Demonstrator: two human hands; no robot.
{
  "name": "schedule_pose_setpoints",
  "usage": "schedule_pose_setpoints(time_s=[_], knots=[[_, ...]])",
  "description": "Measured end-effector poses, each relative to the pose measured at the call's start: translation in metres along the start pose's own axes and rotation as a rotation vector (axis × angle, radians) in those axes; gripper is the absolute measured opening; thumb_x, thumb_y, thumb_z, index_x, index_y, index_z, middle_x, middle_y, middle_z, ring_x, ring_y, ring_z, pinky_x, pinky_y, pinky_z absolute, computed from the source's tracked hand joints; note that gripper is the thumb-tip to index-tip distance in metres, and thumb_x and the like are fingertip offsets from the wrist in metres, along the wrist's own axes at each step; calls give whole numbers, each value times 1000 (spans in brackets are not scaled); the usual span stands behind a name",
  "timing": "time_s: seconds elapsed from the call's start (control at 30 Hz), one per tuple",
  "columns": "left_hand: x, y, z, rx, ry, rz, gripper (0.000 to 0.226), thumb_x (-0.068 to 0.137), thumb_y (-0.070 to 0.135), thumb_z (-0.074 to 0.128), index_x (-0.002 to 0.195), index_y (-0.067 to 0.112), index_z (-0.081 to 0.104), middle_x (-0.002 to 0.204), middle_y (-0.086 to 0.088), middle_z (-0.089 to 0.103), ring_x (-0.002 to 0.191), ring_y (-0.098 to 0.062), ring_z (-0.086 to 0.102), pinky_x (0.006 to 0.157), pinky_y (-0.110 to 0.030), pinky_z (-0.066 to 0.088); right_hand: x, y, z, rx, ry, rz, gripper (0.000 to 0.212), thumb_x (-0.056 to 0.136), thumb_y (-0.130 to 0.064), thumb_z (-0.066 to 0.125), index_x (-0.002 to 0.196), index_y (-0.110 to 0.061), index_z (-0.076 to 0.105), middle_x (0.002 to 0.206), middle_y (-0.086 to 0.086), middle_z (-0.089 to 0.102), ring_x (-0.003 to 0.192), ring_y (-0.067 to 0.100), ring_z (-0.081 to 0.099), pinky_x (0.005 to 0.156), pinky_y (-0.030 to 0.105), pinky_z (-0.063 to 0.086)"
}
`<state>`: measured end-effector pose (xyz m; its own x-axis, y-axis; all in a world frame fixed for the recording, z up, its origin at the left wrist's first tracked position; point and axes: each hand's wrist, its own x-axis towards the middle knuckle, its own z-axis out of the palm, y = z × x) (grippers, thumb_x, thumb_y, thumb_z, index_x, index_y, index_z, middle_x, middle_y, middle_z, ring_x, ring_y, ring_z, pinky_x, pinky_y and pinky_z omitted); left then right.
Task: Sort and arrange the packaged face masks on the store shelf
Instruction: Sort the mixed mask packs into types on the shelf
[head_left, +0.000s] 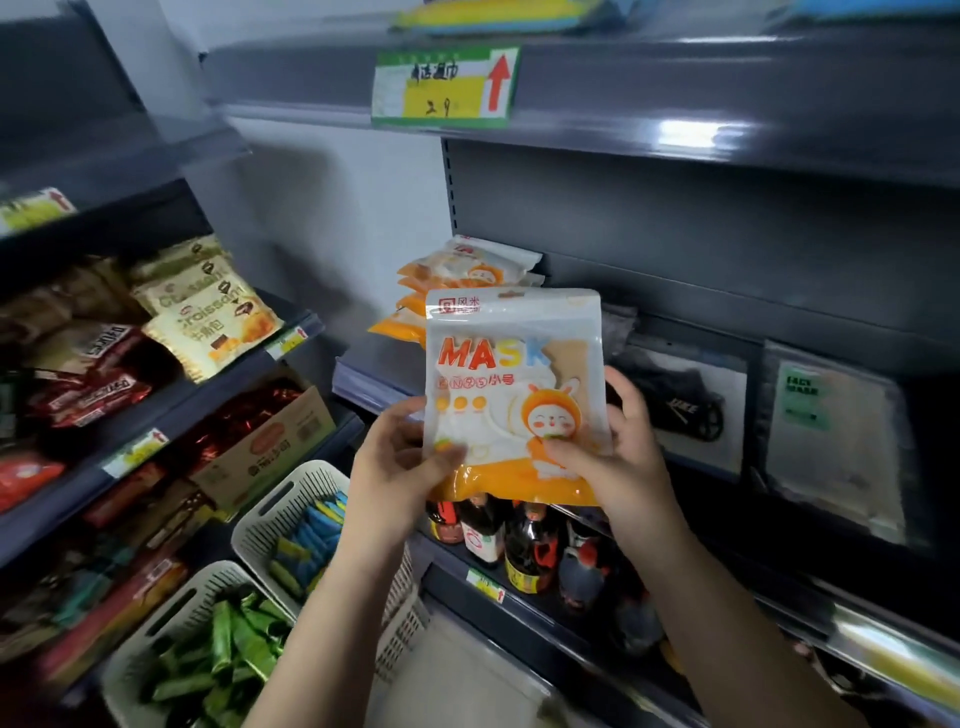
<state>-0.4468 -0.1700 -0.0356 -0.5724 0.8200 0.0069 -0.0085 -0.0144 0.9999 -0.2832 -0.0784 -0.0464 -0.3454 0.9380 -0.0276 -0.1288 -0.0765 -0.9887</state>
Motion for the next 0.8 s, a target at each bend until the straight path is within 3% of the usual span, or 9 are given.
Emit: schedule_pose_setpoints(time_s=[0.13, 0.27, 0.5, 0.67, 0.8], knots=[[25, 6, 3, -11, 62, 0, 43, 78, -3, 70, 116, 12, 57, 100, -10, 61, 74, -12, 61, 50, -16, 50, 28, -4, 10, -17, -77, -30, 77, 68, 17, 72, 112, -39, 41, 116, -10, 60, 93, 0, 64, 65, 19, 56], [45, 8, 6, -5, 66, 15, 45, 78, -1, 70, 118, 12, 56, 100, -7, 61, 64, -2, 64, 48, -17, 50, 55, -5, 11, -60, -102, -26, 85, 66, 14, 75, 122, -38, 36, 119, -8, 60, 103, 6, 61, 71, 24, 58], [80, -3, -4, 3, 51, -6, 46, 73, 5, 76, 113, 22, 58, 107, -11, 63, 87, -20, 65, 58, -20, 54, 85, 5, 23, -158, -82, 6, 94, 62, 6, 80, 134, -33, 35, 119, -10, 59, 109, 11, 59, 82, 38, 57], [115, -2, -24, -7, -49, 0, 46, 73, 2, 75, 113, 18, 58, 104, -11, 63, 78, -17, 63, 54, -20, 52, 106, 10, 47, -276, 8, 38, 98, 54, -12, 88, 132, -39, 35, 118, -12, 60, 112, 16, 57, 94, 46, 51], [149, 2, -46, 15, -124, -5, 49, 74, 0, 74, 117, 14, 56, 94, -10, 61, 70, -14, 59, 50, -16, 47, 115, 11, 75, -265, 87, 23, 96, 58, -4, 85, 133, -35, 34, 109, -20, 55, 111, 12, 54, 98, 41, 47]])
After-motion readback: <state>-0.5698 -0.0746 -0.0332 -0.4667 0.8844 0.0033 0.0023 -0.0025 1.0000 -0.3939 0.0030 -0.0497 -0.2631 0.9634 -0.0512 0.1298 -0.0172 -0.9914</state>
